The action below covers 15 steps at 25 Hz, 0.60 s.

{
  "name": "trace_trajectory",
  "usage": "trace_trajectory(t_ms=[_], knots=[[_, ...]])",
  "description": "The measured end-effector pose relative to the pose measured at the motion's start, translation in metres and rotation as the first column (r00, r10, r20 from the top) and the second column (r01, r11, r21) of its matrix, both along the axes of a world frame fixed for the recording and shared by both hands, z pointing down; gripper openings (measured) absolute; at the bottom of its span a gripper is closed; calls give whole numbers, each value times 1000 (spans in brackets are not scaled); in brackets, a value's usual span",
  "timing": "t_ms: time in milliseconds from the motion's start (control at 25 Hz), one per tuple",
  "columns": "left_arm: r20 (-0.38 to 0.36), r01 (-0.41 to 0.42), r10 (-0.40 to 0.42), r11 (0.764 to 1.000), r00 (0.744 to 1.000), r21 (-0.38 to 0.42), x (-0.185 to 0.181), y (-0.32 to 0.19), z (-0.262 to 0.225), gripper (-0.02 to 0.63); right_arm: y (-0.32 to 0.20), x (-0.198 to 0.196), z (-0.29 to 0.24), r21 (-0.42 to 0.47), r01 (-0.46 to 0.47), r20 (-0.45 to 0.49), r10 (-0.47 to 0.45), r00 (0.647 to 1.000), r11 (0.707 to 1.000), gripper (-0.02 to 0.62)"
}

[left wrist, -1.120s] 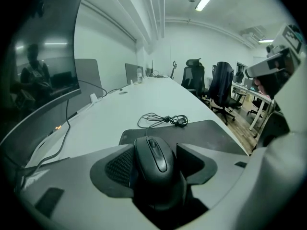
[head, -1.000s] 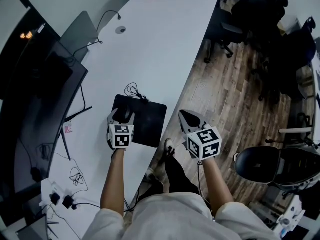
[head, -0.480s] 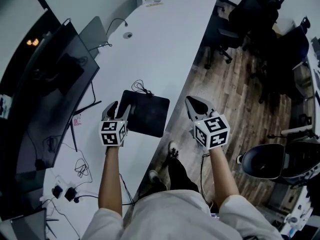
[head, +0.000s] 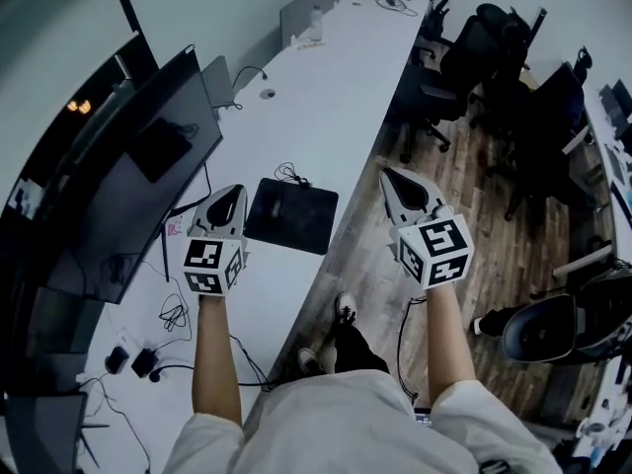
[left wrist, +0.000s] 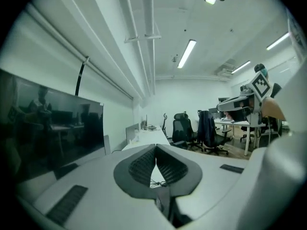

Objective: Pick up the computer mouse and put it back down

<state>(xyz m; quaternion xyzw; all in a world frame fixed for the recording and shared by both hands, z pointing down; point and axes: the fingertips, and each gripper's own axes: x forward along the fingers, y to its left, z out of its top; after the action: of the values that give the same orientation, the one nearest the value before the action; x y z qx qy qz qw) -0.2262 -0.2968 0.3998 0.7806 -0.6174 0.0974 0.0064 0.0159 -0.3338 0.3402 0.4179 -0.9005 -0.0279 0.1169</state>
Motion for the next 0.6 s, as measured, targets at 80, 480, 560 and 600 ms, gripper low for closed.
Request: trace_trajectory(t_ms=[80, 480, 560, 600], knots=[[27, -22, 22, 1000, 999, 14, 8, 18, -14, 18, 19, -2, -10, 18, 6, -4, -6, 1000, 1000, 14], [60, -86, 80, 991, 995, 100, 35, 86, -77, 18, 95, -12, -46, 92, 78, -52, -74, 996, 993, 12], [61, -81, 73, 988, 995, 133, 35, 96, -89, 18, 104, -14, -50, 100, 91, -69, -84, 994, 991, 12], [63, -77, 68, 986, 996, 147, 35, 102, -94, 19, 108, -13, -50, 102, 92, -74, -85, 994, 991, 12]])
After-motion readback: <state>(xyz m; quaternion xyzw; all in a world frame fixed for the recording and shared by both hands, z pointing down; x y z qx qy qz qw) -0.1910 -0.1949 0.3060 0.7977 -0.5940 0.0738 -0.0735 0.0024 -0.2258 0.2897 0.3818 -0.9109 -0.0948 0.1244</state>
